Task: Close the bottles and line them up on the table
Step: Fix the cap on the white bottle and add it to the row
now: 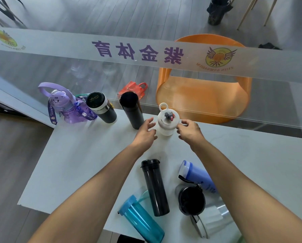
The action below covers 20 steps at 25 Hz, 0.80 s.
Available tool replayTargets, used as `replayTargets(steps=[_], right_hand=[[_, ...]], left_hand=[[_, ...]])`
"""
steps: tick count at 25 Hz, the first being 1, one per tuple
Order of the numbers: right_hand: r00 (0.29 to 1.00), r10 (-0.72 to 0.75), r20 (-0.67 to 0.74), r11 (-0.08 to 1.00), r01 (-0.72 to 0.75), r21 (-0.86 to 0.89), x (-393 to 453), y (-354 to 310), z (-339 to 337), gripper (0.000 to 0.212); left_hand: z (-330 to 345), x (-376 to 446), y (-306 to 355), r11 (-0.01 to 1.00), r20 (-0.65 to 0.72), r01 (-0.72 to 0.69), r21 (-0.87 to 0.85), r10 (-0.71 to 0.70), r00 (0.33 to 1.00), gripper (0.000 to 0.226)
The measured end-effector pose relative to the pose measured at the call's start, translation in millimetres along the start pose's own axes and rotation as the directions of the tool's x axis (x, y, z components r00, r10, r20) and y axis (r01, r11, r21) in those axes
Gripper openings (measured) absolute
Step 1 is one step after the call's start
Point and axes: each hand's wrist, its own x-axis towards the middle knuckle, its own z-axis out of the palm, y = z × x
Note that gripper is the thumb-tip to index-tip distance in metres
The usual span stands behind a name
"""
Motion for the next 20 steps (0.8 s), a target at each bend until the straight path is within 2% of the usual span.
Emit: replayTargets(steps=[3,6,9,12,16,20], right_hand=[[0.996,-0.077,-0.038,0.997,0.077,0.01,-21.6,-1.4,-6.6,0.033],[0.984,-0.168,-0.058,0.982,0.172,0.072,-56.3,-12.2,-16.0,0.011],[0.96,-0.267,-0.079,0.95,0.276,0.144,-96.3,-19.4,-11.2,0.02],[0.96,-0.278,-0.044,0.949,0.281,0.141,-136.9,-9.3,18.5,0.015],[0.972,-0.226,0.059,0.971,0.23,-0.06,-161.5,33.9,71.4,0.035],[0.997,-0.06,0.041,0.95,0.07,-0.306,-151.5,79.5,99.8,0.044]], left_hand=[[-15.2,-31.1,-13.8,0.998,-0.05,-0.022,0.061,0.025,0.998,0.049],[-34.1,-66.3,-45.8,0.984,-0.021,-0.033,0.175,0.037,0.999,0.04],[-48.0,-98.9,-82.9,0.97,0.013,-0.02,0.241,0.017,1.0,0.033],[-52.5,-118.6,-107.7,0.976,0.024,0.018,0.218,-0.024,0.999,0.034],[-49.6,-128.6,-118.7,0.989,0.069,0.114,0.098,-0.121,0.99,0.04],[-47.0,-127.3,-124.1,0.968,0.049,0.25,-0.004,-0.25,0.967,0.044]])
